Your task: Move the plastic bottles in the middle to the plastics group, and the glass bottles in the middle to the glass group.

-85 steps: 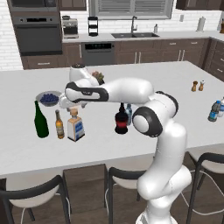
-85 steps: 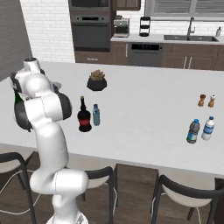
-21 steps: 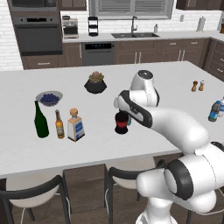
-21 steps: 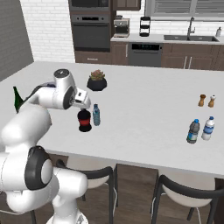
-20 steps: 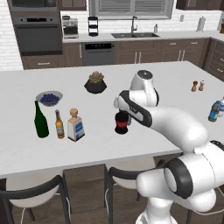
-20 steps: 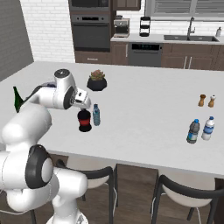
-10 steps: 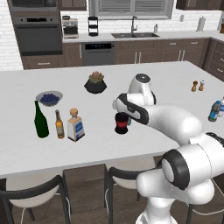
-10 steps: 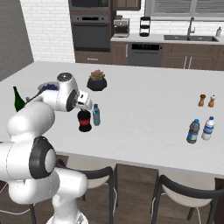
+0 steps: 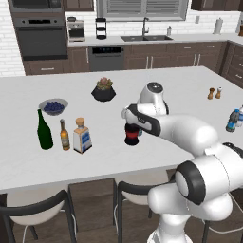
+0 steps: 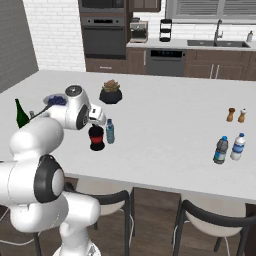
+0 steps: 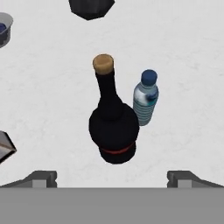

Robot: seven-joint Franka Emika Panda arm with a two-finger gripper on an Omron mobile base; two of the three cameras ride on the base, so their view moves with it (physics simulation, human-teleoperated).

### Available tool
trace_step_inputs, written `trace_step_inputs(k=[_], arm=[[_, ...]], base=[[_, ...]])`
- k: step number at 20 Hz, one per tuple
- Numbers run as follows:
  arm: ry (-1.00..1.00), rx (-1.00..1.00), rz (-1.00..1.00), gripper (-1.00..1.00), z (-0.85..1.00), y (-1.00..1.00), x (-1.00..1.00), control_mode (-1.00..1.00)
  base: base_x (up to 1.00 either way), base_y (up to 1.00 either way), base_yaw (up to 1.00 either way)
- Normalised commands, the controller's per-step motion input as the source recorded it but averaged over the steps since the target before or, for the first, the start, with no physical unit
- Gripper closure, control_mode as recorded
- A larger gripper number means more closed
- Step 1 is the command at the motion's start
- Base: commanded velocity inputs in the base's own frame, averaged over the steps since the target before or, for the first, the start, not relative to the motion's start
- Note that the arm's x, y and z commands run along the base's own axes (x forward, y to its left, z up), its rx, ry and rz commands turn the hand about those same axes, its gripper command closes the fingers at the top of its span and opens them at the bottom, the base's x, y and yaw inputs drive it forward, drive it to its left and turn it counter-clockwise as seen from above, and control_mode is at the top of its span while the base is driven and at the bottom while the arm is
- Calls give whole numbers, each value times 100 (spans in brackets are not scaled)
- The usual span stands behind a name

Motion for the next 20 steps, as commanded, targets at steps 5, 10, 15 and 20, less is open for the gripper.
trace_step_inputs(k=[5,10,15,20], arm=[[0,0,0,-100,0,0,17,-100],[0,0,1,-100,0,0,14,-100],[0,0,1,-100,0,0,27,-100],[0,0,0,-100,-1,0,22,-100]], base=[[0,0,0],[0,0,0],[0,0,0],[0,0,0]])
